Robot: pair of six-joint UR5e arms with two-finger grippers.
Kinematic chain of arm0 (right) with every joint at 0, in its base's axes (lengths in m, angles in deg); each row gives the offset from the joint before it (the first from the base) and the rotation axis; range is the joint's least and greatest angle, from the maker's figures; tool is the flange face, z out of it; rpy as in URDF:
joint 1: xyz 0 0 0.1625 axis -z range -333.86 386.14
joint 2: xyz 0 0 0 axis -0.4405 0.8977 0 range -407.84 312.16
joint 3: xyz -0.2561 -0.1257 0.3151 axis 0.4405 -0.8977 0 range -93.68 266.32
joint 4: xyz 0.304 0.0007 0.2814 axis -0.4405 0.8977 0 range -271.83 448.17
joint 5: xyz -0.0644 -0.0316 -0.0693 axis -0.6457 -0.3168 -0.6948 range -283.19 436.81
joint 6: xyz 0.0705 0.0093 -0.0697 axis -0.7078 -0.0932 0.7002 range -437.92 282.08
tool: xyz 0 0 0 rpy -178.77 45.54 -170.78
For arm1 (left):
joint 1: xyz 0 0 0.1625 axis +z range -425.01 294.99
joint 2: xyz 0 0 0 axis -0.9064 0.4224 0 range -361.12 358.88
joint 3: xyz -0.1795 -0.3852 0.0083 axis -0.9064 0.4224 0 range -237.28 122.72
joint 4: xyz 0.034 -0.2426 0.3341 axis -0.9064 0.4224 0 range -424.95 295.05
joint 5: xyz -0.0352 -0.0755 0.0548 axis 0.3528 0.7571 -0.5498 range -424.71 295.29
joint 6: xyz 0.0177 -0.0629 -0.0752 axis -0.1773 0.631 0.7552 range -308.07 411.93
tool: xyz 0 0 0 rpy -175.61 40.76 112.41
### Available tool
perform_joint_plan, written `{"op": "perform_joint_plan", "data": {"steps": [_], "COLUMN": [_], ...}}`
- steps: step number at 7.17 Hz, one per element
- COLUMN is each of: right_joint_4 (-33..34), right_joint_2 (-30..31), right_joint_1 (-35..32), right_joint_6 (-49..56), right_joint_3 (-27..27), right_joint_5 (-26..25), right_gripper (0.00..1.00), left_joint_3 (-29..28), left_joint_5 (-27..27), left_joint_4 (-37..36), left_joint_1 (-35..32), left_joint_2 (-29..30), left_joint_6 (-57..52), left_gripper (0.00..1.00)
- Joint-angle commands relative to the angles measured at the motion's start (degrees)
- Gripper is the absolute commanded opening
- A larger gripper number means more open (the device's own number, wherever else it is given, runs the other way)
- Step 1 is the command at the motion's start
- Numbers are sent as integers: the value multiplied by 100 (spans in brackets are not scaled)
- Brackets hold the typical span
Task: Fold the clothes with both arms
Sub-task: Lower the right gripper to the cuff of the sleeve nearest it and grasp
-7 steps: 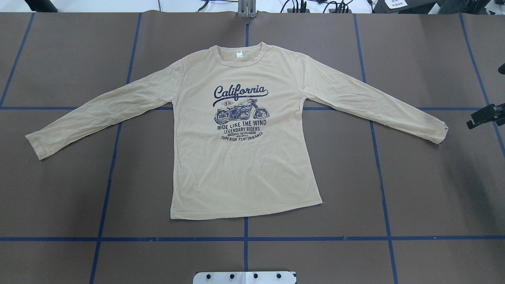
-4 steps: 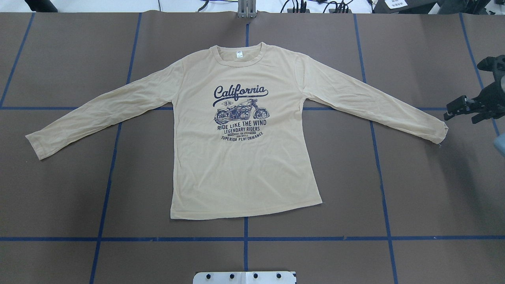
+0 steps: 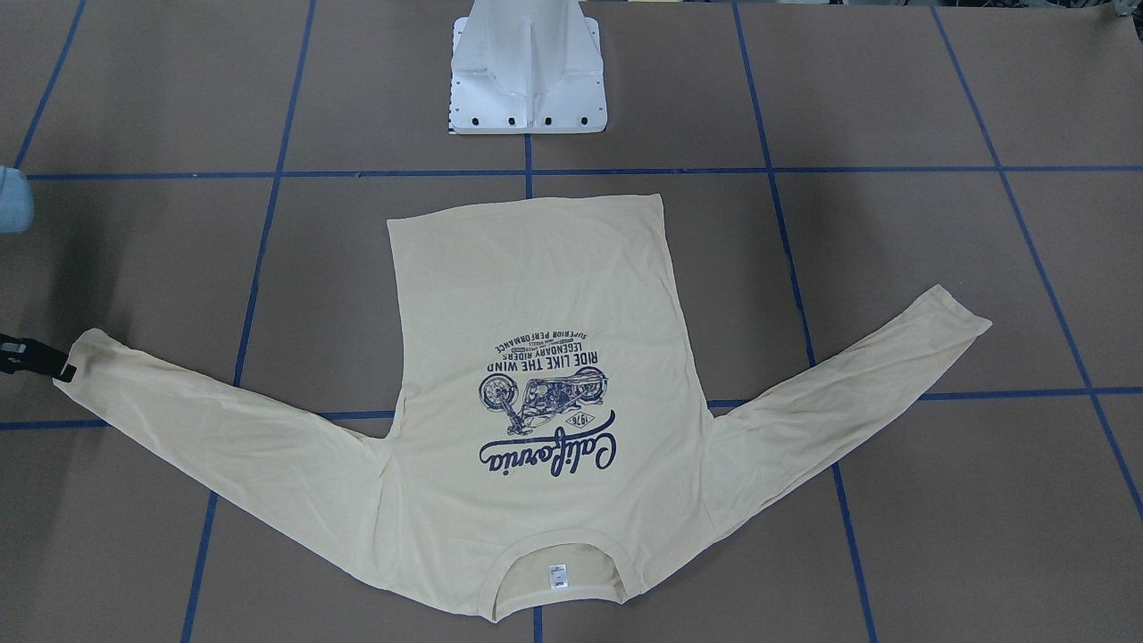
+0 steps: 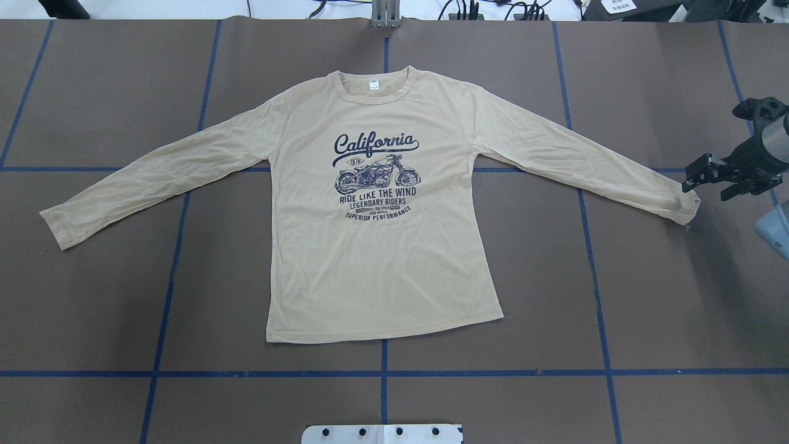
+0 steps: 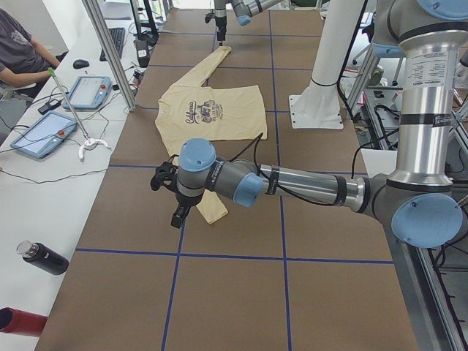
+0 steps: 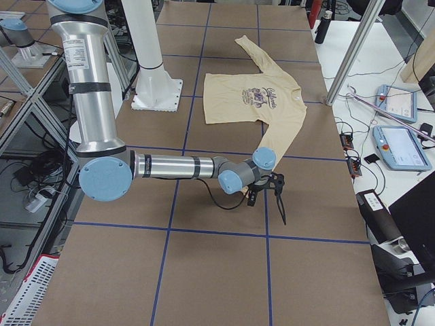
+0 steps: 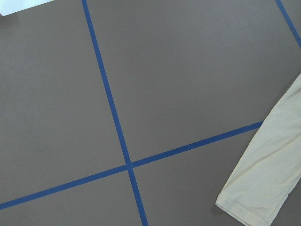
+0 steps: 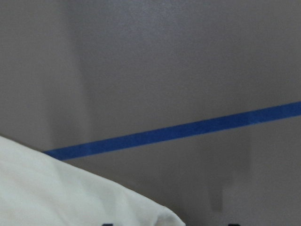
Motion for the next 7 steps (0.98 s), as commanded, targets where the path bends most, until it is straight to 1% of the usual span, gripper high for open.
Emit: {"op": "perform_joint_plan", "data": {"steps": [1,3,4,5,7], "right_joint_4": [-12,-21,-21,-21,-20], "right_joint_2": [-56,-65,-65,-65,-56], "right_joint_1": [89,106,106,106,97], "right_joint_6": [-148,-148,-148,-157,-148], "right_joint_3": [-58,-85,-85,-120,-164], "right_joint_5": [-2,-2,-2,-11,-2], "right_gripper": [82,73,64,52,4], "left_joint_3": [-8,-17,-26,-26,-26], "left_joint_5": [-3,-3,-12,-3,-12], "left_joint_4": [10,10,10,10,10], "left_joint_1": [0,0,0,0,0], "left_joint_2": [0,0,0,0,0], "left_joint_6": [1,1,1,1,1], "left_gripper": [100,100,100,100,100]}}
